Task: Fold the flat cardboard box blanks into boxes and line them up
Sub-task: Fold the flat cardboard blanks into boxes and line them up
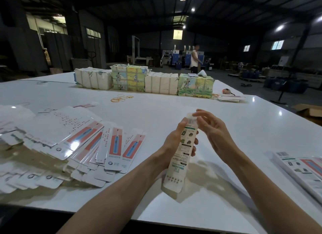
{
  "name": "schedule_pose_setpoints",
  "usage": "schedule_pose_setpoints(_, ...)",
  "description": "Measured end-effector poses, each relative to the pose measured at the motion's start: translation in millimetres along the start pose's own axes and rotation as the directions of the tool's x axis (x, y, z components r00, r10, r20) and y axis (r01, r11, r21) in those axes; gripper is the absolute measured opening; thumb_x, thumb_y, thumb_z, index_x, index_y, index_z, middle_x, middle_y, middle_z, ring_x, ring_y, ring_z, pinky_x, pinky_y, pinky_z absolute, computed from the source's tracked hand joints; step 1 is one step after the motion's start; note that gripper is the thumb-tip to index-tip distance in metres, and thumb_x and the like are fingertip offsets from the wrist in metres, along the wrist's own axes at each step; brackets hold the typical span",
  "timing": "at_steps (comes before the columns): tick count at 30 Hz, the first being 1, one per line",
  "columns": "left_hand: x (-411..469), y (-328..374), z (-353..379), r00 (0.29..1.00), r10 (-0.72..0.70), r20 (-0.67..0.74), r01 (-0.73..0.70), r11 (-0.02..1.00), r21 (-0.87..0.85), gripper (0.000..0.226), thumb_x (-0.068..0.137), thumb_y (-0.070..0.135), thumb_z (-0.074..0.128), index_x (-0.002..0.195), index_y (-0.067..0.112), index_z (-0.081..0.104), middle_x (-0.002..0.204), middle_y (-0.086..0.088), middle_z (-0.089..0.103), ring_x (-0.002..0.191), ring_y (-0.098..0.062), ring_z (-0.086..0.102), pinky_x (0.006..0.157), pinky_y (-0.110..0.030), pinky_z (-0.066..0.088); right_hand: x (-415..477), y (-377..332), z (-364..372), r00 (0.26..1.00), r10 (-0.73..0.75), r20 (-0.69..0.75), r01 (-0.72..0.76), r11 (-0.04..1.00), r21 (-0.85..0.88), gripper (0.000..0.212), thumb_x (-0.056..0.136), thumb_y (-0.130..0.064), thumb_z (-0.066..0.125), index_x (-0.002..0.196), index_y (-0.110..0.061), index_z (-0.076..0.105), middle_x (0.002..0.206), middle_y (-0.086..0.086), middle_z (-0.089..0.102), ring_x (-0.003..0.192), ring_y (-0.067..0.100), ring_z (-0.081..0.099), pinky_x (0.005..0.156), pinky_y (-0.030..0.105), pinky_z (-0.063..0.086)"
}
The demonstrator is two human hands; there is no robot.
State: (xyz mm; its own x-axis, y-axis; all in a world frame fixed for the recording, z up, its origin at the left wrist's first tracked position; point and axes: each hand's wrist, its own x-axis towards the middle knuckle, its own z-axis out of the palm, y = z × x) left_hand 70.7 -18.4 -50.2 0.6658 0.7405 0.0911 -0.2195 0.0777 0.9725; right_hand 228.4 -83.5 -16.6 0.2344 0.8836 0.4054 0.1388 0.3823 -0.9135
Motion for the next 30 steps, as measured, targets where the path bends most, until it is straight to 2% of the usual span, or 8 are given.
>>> schedule_pose_setpoints(3, 2, 0, -4, 0.992, 0.057, -0.109, -0.066, 0.995, -0.079, 0.066, 0.102, 0.072, 0.043, 0.113, 0.014, 0.073, 0.090, -0.015, 0.075, 0.063, -0.028, 0.070, 0.059, -0.033, 0.060, -5, 7, 8, 0.999, 0.014, -0.044, -0.017, 0.998, -0.062, 0.056, 0.093, -0.040, 0.070, 0.144, -0.027, 0.050, 0.142, 0.000, 0.060, 0.120, 0.020, 0.068, 0.103, 0.044, 0.057)
schedule_pose_setpoints(6, 2, -1, -3, 0.989, 0.093, -0.111, -0.094, 0.995, -0.008, 0.066, 0.102, 0.073, 0.040, 0.117, 0.017, 0.071, 0.087, -0.016, 0.077, 0.063, -0.029, 0.073, 0.055, -0.033, 0.060, -13, 17, 17, 0.998, -0.013, 0.057, 0.018, 0.994, -0.103, 0.054, 0.098, -0.034, 0.070, 0.146, -0.030, 0.046, 0.116, 0.004, 0.075, 0.104, 0.020, 0.075, 0.084, 0.030, 0.061)
schedule_pose_setpoints(8, 1, -2, -1, 0.991, 0.068, -0.113, -0.070, 0.997, -0.014, 0.068, 0.099, 0.074, 0.043, 0.134, 0.016, 0.052, 0.090, -0.017, 0.078, 0.069, -0.035, 0.075, 0.062, -0.042, 0.064, -15, 20, 21, 0.998, -0.040, 0.046, 0.042, 0.997, -0.061, 0.051, 0.101, -0.027, 0.069, 0.147, -0.028, 0.048, 0.103, 0.008, 0.078, 0.097, 0.023, 0.076, 0.078, 0.027, 0.061)
schedule_pose_setpoints(12, 2, -4, 2, 0.988, 0.132, -0.080, -0.127, 0.989, 0.069, 0.064, 0.096, 0.077, 0.043, 0.147, 0.049, 0.015, 0.115, -0.012, 0.076, 0.091, -0.039, 0.078, 0.081, -0.058, 0.064, -14, 18, 18, 1.000, -0.018, 0.019, 0.018, 1.000, -0.001, 0.054, 0.101, -0.025, 0.069, 0.151, -0.032, 0.049, 0.105, 0.010, 0.077, 0.098, 0.026, 0.077, 0.066, 0.029, 0.060)
schedule_pose_setpoints(14, 2, -4, 4, 0.981, 0.179, -0.073, -0.168, 0.977, 0.132, 0.070, 0.090, 0.079, 0.051, 0.145, 0.066, 0.009, 0.123, -0.008, 0.074, 0.089, -0.039, 0.079, 0.080, -0.057, 0.065, -13, 18, 15, 0.999, -0.031, 0.032, 0.032, 0.999, -0.043, 0.054, 0.102, -0.029, 0.067, 0.152, -0.034, 0.048, 0.110, 0.006, 0.078, 0.099, 0.023, 0.076, 0.074, 0.027, 0.060)
schedule_pose_setpoints(19, 2, -7, 0, 0.952, 0.297, -0.070, -0.283, 0.945, 0.166, 0.064, 0.098, 0.062, 0.061, 0.146, 0.065, 0.019, 0.097, -0.005, 0.077, 0.067, -0.037, 0.076, 0.059, -0.043, 0.063, -15, 22, 16, 0.994, -0.033, 0.100, 0.039, 0.998, -0.052, 0.052, 0.105, -0.039, 0.061, 0.153, -0.041, 0.043, 0.122, 0.004, 0.074, 0.114, 0.027, 0.070, 0.099, 0.039, 0.058)
schedule_pose_setpoints(26, 0, 0, 2, 0.954, 0.293, 0.062, -0.299, 0.939, 0.168, 0.062, 0.093, 0.061, 0.068, 0.141, 0.058, 0.028, 0.111, -0.004, 0.073, 0.075, -0.038, 0.077, 0.065, -0.043, 0.065, -14, 21, 16, 0.996, -0.075, 0.056, 0.078, 0.996, -0.044, 0.043, 0.101, -0.039, 0.064, 0.143, -0.042, 0.056, 0.115, 0.004, 0.075, 0.106, 0.026, 0.072, 0.086, 0.034, 0.061)
schedule_pose_setpoints(30, 0, -3, 2, 0.962, 0.216, 0.169, -0.236, 0.966, 0.109, 0.090, 0.085, 0.021, 0.089, 0.140, 0.058, 0.027, 0.109, -0.005, 0.073, 0.089, -0.037, 0.076, 0.082, -0.049, 0.064, -12, 23, 11, 0.999, -0.022, 0.048, 0.020, 0.999, 0.031, 0.035, 0.095, -0.026, 0.061, 0.130, -0.034, 0.064, 0.107, 0.009, 0.073, 0.098, 0.028, 0.074, 0.069, 0.032, 0.061)
